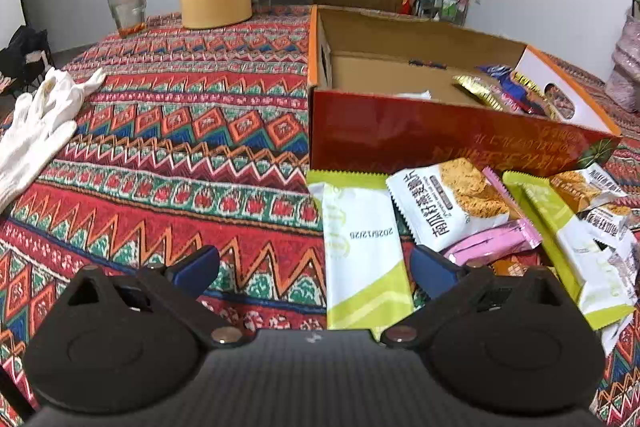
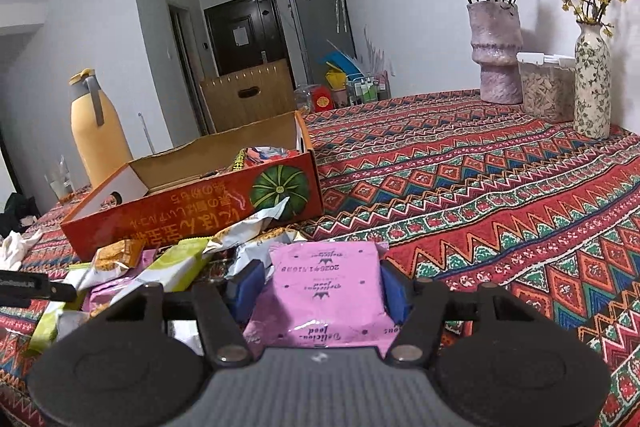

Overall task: Organize snacks
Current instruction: 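Grasp the white-and-green snack bar with the left gripper while the right holds the pink packet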

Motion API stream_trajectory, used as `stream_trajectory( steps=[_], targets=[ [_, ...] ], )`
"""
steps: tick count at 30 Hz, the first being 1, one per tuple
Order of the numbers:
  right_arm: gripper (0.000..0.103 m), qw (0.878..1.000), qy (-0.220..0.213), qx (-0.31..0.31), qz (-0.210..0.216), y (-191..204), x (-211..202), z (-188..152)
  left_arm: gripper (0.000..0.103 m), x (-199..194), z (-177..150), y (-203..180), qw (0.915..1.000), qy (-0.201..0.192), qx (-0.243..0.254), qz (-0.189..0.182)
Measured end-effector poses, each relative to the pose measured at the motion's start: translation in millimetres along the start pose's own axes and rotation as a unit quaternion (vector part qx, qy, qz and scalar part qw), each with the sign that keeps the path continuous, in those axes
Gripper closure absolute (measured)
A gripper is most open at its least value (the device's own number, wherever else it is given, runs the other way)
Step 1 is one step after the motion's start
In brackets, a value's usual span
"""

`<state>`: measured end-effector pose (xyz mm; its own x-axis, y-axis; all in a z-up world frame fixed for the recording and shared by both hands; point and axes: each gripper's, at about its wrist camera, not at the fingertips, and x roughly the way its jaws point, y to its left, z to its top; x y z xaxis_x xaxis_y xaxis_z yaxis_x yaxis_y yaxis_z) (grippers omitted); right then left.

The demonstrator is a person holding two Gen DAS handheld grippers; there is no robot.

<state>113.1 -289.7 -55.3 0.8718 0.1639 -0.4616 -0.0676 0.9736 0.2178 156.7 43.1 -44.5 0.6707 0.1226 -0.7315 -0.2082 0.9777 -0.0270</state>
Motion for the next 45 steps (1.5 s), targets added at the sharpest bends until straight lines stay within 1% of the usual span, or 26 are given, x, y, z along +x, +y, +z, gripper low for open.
stream_trajectory(
  steps=[7, 9, 21, 27, 32, 34, 37, 39, 40, 41, 42, 43, 45],
  targets=[
    [0.042, 1.0, 0.0, 0.007, 0.009, -3.5, 0.0, -2.2, 0.0, 11.0, -5.5, -13.7, 0.9996, 0.016, 0.009, 0.022],
    [0.042, 1.0, 0.0, 0.007, 0.012, -4.1, -0.3, -2.7, 0.0, 12.9, -6.7, -15.5, 0.9995, 0.015, 0.009, 0.025],
    [0.042, 1.0, 0.003, 0.007, 0.027, -0.5, -1.7, -5.5, 0.0, 12.5, -7.5, -13.4, 0.9995, 0.017, -0.003, 0.026],
    [0.042, 1.0, 0.002, 0.005, 0.031, 2.7, -3.5, -6.1, 0.0, 12.8, -4.6, -13.0, 0.9995, 0.026, 0.007, 0.017],
    [0.042, 1.0, 0.002, 0.003, 0.031, 5.1, -4.1, -6.1, 0.0, 10.5, -7.4, -13.9, 0.9996, 0.022, 0.007, 0.018],
    [0.042, 1.0, 0.002, 0.002, 0.031, 6.3, -4.9, -6.1, 0.004, 8.8, -8.6, -14.1, 0.9996, 0.017, 0.006, 0.02],
    [0.042, 1.0, 0.001, 0.0, 0.03, 8.3, -6.0, -5.9, 0.018, 4.0, -9.5, -13.9, 0.9998, 0.009, 0.009, 0.014],
    [0.042, 1.0, 0.001, -0.002, 0.029, 9.6, -6.6, -5.8, 0.032, 0.4, -10.0, -14.3, 0.9999, 0.004, 0.012, 0.008],
    [0.042, 1.0, 0.001, -0.003, 0.029, 10.4, -6.9, -5.6, 0.035, -1.6, -10.4, -14.1, 0.9999, 0.002, 0.013, 0.001],
    [0.042, 1.0, 0.001, -0.004, 0.03, 11.2, -7.3, -5.3, 0.046, -3.1, -10.6, -13.9, 0.9999, 0.0, 0.014, -0.004],
    [0.042, 1.0, 0.0, -0.005, 0.03, 11.9, -7.8, -5.5, 0.059, -4.9, -10.9, -14.1, 0.9998, -0.003, 0.016, -0.009],
    [0.042, 1.0, 0.0, -0.006, 0.03, 12.9, -8.3, -5.3, 0.064, -6.1, -11.0, -14.5, 0.9997, -0.005, 0.019, -0.014],
    [0.042, 1.0, -0.001, -0.009, 0.03, 14.9, -9.6, -4.8, 0.064, -9.1, -11.8, -14.9, 0.9994, -0.013, 0.025, -0.021]
  ],
)
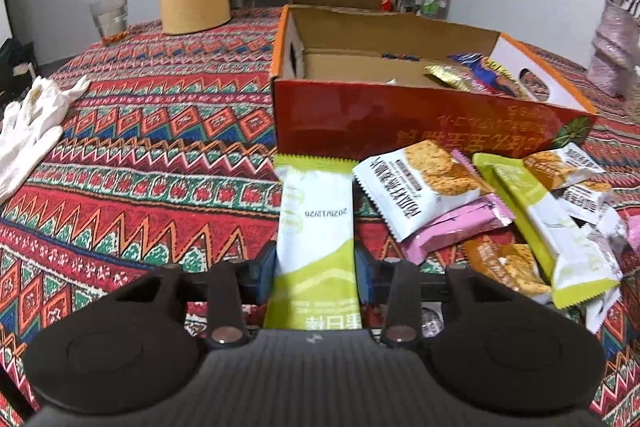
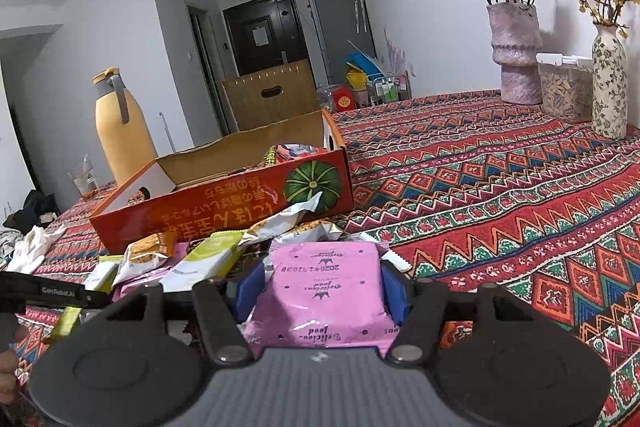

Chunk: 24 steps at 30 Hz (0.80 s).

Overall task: Organize snacks
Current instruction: 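Grasp the white-and-green snack bar with the left gripper while the right holds the pink packet, then carry both packets into the cardboard box and open both grippers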

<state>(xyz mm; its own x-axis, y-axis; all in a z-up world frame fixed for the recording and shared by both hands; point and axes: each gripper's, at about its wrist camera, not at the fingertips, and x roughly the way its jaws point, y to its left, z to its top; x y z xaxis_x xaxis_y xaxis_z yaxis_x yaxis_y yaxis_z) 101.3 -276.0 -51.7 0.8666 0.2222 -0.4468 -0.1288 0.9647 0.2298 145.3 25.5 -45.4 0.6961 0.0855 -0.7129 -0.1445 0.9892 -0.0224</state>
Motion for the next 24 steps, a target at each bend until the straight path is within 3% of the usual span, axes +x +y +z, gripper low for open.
stream_trajectory(
  steps=[18, 24],
  targets=[
    [0.042, 0.999, -0.021, -0.021, 0.012, 21.1, -5.3, 15.5, 0.064, -47.0, 7.5, 8.7, 0.9967, -0.076, -0.005, -0.028],
    [0.042, 0.999, -0.038, -0.028, 0.024, 29.2, 0.2, 31.6, 0.064, -64.2, 28.0, 4.6, 0.9931, -0.11, -0.005, -0.039]
  ],
)
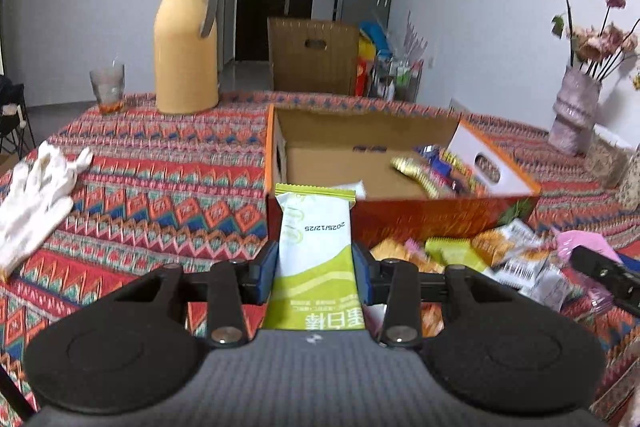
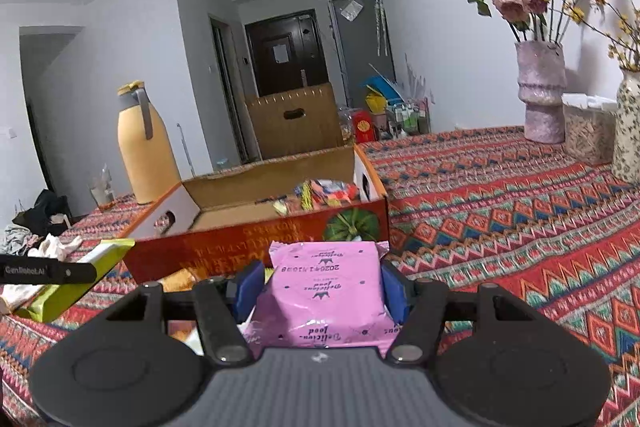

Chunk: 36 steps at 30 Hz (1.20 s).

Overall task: Organize snacks
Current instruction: 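Carry both packets into the cardboard box and open both grippers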

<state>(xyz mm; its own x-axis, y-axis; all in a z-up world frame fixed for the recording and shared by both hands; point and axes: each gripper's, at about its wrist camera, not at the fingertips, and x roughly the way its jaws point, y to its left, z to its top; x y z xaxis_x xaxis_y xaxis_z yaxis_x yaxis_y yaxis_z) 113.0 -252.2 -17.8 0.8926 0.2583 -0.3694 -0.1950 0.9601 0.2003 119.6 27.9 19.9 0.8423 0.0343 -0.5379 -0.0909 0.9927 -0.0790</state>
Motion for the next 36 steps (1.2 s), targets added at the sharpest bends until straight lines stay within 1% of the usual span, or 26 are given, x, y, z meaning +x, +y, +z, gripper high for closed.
stream_trajectory(
  steps=[5, 11, 17, 21, 25, 28, 31, 36],
  targets=[
    [0.042, 1.0, -0.018, -0.006, 0.007, 5.9, 16.5, 23.4, 0.064, 6.0, 27.1, -8.8, 0.9998, -0.021, 0.003, -0.005],
    [0.042, 0.999, -0.033, -0.014, 0.022, 14.7, 45.2, 54.7, 0.063, 23.7, 62.7, -20.1, 0.9993, -0.037, 0.001, -0.007],
    [0.042, 0.999, -0.031, -0.026, 0.034, 30.1, 86.4, 86.0, 0.064, 54.4, 90.3, -24.6, 0.9992, -0.035, -0.019, -0.003],
    [0.042, 0.999, -0.019, -0.031, 0.035, 40.4, 117.9, 96.7, 0.063, 79.7, 95.1, -25.3, 0.9991, -0.029, -0.03, 0.009],
    [0.042, 0.999, 0.003, -0.028, 0.036, 44.3, 147.2, 91.3, 0.063, 106.5, 92.7, -22.2, 0.9988, -0.018, -0.04, 0.024],
    [0.042, 0.999, 0.012, -0.037, 0.03, 45.3, 159.5, 82.2, 0.063, 118.4, 84.1, -17.4, 0.9984, -0.018, -0.041, 0.034],
    [0.042, 0.998, 0.02, -0.04, 0.034, 46.4, 165.9, 76.7, 0.063, 129.5, 80.1, -12.3, 0.9987, -0.001, -0.042, 0.028],
    [0.042, 0.997, 0.043, -0.046, 0.037, 48.7, 177.1, 69.1, 0.063, 139.1, 74.4, -10.2, 0.9987, 0.015, -0.039, 0.027]
  ],
)
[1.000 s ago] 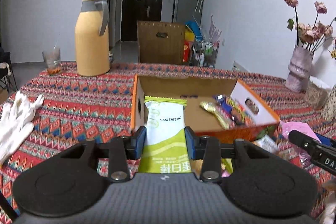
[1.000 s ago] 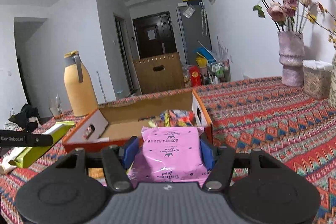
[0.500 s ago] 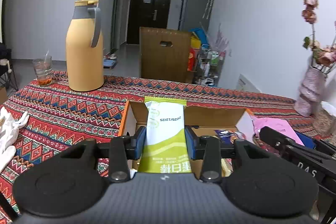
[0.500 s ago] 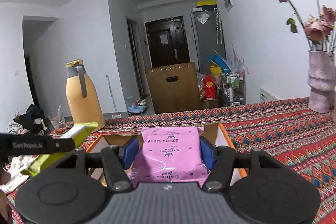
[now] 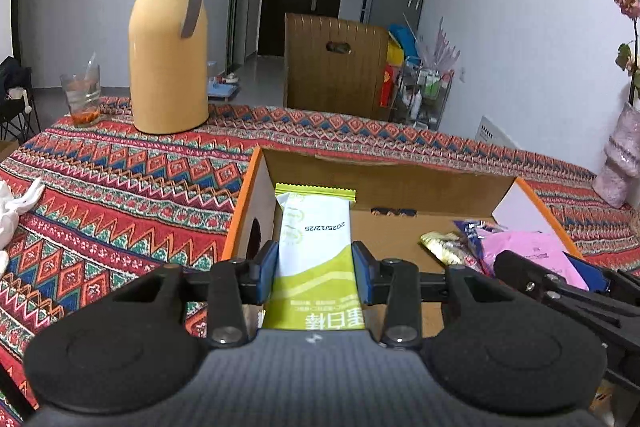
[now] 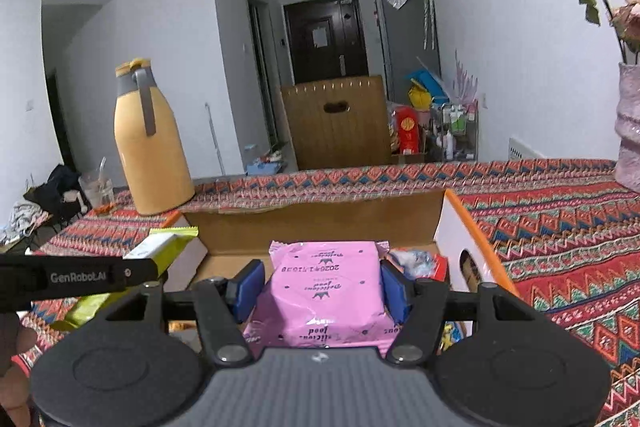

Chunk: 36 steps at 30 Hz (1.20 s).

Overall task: Organize snacks
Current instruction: 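Carry both packets into the cardboard box and open both grippers, then withdraw both tools from the box back to the snack pile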

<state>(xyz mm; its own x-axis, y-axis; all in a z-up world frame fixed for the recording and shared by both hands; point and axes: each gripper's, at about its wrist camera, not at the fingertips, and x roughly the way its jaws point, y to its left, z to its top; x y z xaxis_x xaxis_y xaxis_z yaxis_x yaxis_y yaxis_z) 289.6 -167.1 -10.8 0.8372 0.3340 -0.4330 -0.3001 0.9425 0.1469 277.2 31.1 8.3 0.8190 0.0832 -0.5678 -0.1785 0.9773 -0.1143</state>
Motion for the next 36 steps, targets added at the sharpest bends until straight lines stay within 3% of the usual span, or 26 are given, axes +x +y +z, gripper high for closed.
stream_trajectory(
  steps=[4, 7, 8, 9, 10, 13, 24, 36],
  targets=[
    [0.042, 1.0, 0.009, 0.001, -0.005, -0.5, 0.9, -4.4, 0.058, -4.7, -3.5, -0.2, 1.0, -0.004, -0.001, 0.001],
    [0.039, 1.0, 0.001, 0.005, -0.01, -1.8, -5.2, -4.7, 0.029, -12.0, -3.1, 0.7, 0.9998, -0.019, -0.006, 0.005],
    [0.036, 1.0, -0.002, 0.009, -0.009, -3.1, -7.7, -4.8, 0.012, -13.4, -2.7, 0.2, 0.9996, -0.024, -0.008, 0.011],
    [0.026, 1.0, -0.005, 0.012, -0.01, -4.3, -9.3, -3.6, 0.001, -16.3, -3.1, 0.5, 0.9992, -0.032, -0.011, 0.019],
    [0.015, 1.0, -0.009, 0.014, -0.012, -5.3, -11.6, -3.5, 0.0, -17.9, -2.5, 1.7, 0.9989, -0.04, -0.012, 0.022],
    [0.0, 0.999, -0.019, 0.02, -0.017, -7.4, -16.8, -1.9, 0.0, -22.3, -1.3, 3.2, 0.9988, -0.043, -0.017, 0.012],
    [0.0, 0.999, -0.025, 0.024, -0.024, -9.4, -22.3, -2.0, 0.0, -20.3, -3.1, 3.4, 0.9991, -0.031, -0.02, 0.018],
    [0.0, 0.998, -0.042, 0.019, -0.032, -6.1, -35.1, 3.3, 0.0, -33.8, -2.3, 0.0, 0.9988, -0.045, -0.017, 0.01]
  ],
)
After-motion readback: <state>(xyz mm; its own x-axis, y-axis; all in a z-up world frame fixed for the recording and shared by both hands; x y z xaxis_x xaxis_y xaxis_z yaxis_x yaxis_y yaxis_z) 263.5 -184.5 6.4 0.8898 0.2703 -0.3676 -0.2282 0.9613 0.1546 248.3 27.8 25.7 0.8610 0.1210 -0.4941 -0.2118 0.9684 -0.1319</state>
